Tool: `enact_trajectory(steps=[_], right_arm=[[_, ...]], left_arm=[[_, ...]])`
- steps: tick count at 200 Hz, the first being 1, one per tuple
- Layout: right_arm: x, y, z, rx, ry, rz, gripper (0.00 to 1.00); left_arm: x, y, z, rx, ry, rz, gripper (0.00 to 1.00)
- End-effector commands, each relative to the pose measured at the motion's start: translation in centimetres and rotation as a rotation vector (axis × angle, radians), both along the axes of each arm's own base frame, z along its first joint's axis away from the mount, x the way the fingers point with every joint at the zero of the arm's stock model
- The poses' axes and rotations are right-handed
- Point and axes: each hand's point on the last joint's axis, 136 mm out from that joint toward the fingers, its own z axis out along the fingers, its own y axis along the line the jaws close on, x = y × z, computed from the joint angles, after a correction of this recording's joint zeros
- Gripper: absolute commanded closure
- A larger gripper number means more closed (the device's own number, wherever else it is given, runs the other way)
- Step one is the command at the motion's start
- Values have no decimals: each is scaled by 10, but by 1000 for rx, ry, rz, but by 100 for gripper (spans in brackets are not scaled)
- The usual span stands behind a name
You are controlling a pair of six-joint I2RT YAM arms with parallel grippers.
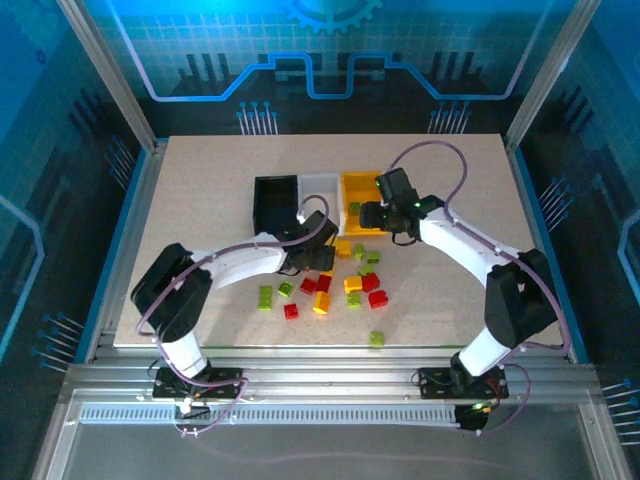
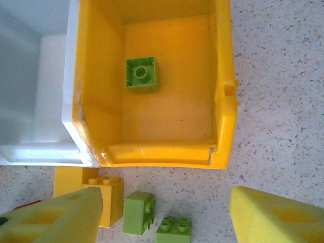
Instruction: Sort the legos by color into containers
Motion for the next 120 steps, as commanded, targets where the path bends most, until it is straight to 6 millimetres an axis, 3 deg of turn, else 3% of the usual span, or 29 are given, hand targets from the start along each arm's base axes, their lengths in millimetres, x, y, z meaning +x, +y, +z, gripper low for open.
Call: enact_trajectory(steps=[1,14,44,75,120], right_arm=[[2,-5,5,12,-14,-28,32],[2,-4,4,14,-7,-27,32],[0,-5,1,7,3,-27,32],[0,-6,0,0,9,-26,32],[1,-6,2,-3,4,-27,32]], left_arm=[[0,-16,34,-75,-54,-70,9],[1,-17,31,-56,-51,-105,10],[1,-14,3,-63,-5,-148,23],[7,-8,-12,-110,-9,-143,26],[10,8,-33,-40,33,-106,29]])
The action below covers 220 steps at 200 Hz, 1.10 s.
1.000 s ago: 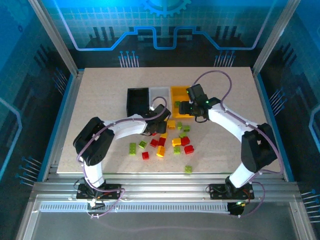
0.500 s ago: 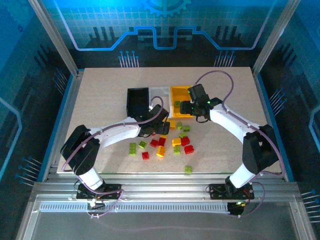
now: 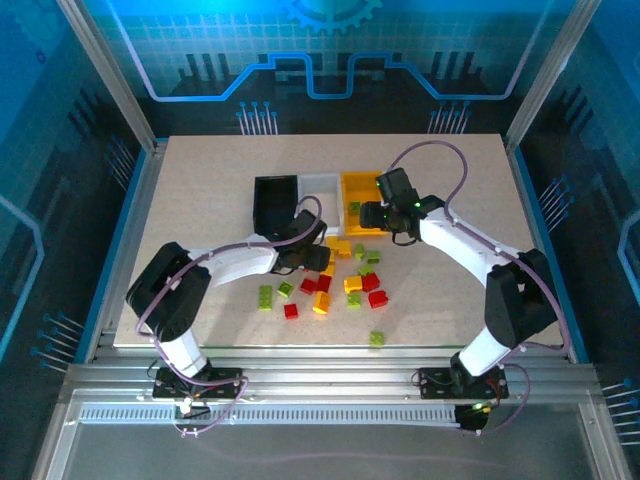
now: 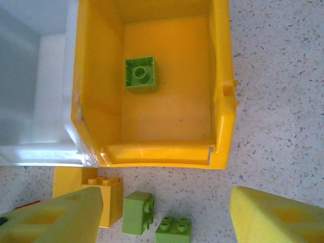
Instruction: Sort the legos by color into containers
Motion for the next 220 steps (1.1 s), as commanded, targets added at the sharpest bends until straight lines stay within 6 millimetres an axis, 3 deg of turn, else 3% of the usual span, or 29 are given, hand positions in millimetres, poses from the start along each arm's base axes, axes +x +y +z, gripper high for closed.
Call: enact_trajectory(steps=[1,49,84,117,151,175,198,220], right_arm=[[1,-6,2,-3,3,-26,32],[4,-5,4,-7,3,-24,32],[5,-4,3,-5,4,-25,32],[5,-3,2,-2,7,-26,32],[6,-3,4,2,1,-28,32],[5,-2,6,11,-2,-26,32],[2,-2,6,18,-1,-25,32],[-1,-3,3,16,1,-28,32]], left_arm=[[2,4,-9,10,12,-7,29],[-4,3,-23,6,64,-1,33],[-8,6,-31,22,89,13,45],[-9,11,-27,26,83,35,59],[-13,3,5,-14,31,41,71],[-8,6,43,-48,-29,106,82],[8,27,83,-87,-95,235,83],[32,62,102,-84,-137,377,83]])
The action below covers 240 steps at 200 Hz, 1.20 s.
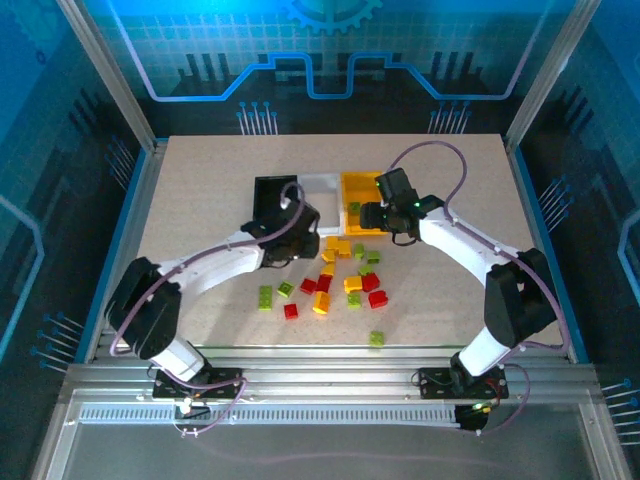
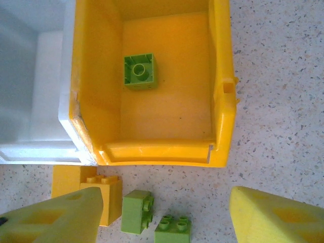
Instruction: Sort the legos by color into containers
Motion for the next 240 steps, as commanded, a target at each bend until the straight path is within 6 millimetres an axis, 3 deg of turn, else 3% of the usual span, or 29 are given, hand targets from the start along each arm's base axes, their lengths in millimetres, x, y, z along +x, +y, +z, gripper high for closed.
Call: enact_trajectory(steps=[1,38,58,77,87,103,126,145,164,192,210,240], right_arm=[[0,-3,5,16,-9,-27,32],[-8,-6,1,6,2,-24,32],[-11,-5,2,7,-1,-18,32],[-15,-5,3,5,0,-9,32],[-18,-4,3,6,4,0,32],[-23,1,2,10,11,26,31],[-33,10,-1,13,27,82,29],[-44,26,-2,18,48,155,27],[-64,48,-8,11,86,260,25],[-105,84,-23,-42,152,441,22],[-139,108,-35,-82,185,560,21],[-183,138,-50,-123,236,683,18]], left_arm=[[25,44,31,3,-50,207,83],[68,91,28,10,-62,378,84],[88,101,19,4,-43,424,84],[103,100,14,7,-43,433,79],[109,98,9,20,-33,432,73],[115,98,6,25,-25,434,54],[117,94,14,-1,-41,428,34],[113,87,31,-67,-61,417,22],[101,75,57,-147,-106,380,1],[70,58,86,-239,-142,307,1],[47,55,89,-263,-145,282,1],[15,63,77,-277,-113,288,1]])
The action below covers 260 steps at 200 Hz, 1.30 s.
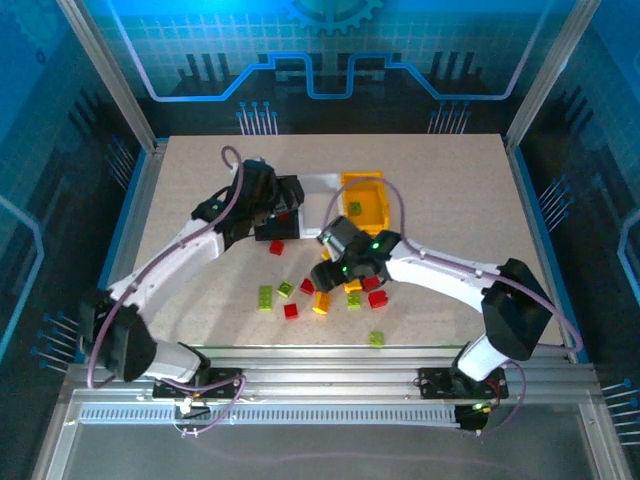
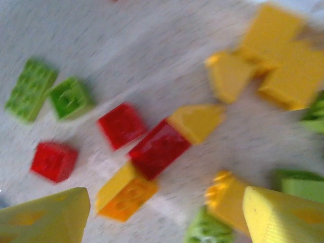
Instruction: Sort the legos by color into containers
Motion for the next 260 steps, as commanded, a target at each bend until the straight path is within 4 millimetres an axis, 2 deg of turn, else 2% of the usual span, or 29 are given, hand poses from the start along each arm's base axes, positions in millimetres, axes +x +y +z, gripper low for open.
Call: enact_trajectory(steps=[1,18,53,115,150,205,238,260], right_arm=[[-38,9,-22,-79,78,96,18],[-49,16,-32,-111,93,88,17],[-52,26,-57,-102,185,-31,16],[-40,24,-72,-191,197,-178,20],[-35,17,-83,-240,201,-219,30],[-32,10,-82,-278,174,-217,49],[-30,14,-69,-228,126,-185,57],[-30,12,-61,-203,98,-188,59]], left_arm=[[-24,4,-26,-22,73,-1,1],[-36,12,-31,-16,75,5,1],[-49,23,-38,9,79,21,1],[-58,26,-47,16,89,14,1],[-60,30,-48,34,81,18,1],[-59,33,-46,48,77,20,1],[-59,33,-47,51,77,22,1],[-59,33,-47,52,75,23,1]])
